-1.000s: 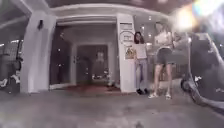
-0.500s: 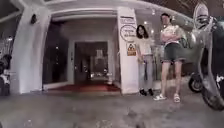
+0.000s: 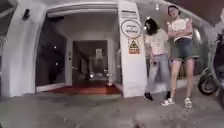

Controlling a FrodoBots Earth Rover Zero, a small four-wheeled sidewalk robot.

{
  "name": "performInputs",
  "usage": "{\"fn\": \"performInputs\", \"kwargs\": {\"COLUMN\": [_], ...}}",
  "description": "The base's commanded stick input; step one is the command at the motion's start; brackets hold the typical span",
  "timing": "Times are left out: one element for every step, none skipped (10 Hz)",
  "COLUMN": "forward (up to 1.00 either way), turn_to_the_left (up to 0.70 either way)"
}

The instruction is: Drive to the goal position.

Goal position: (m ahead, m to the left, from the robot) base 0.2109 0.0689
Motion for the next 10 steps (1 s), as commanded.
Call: {"fn": "performInputs", "kwargs": {"forward": [0.7, 0.7, 0.7, 0.7, 0.7, 0.7, 0.7, 0.7, 0.7, 0.7], "turn_to_the_left": [0.0, 0.0, 0.0, 0.0, 0.0, 0.14, 0.14, 0.14, 0.14, 0.14]}}
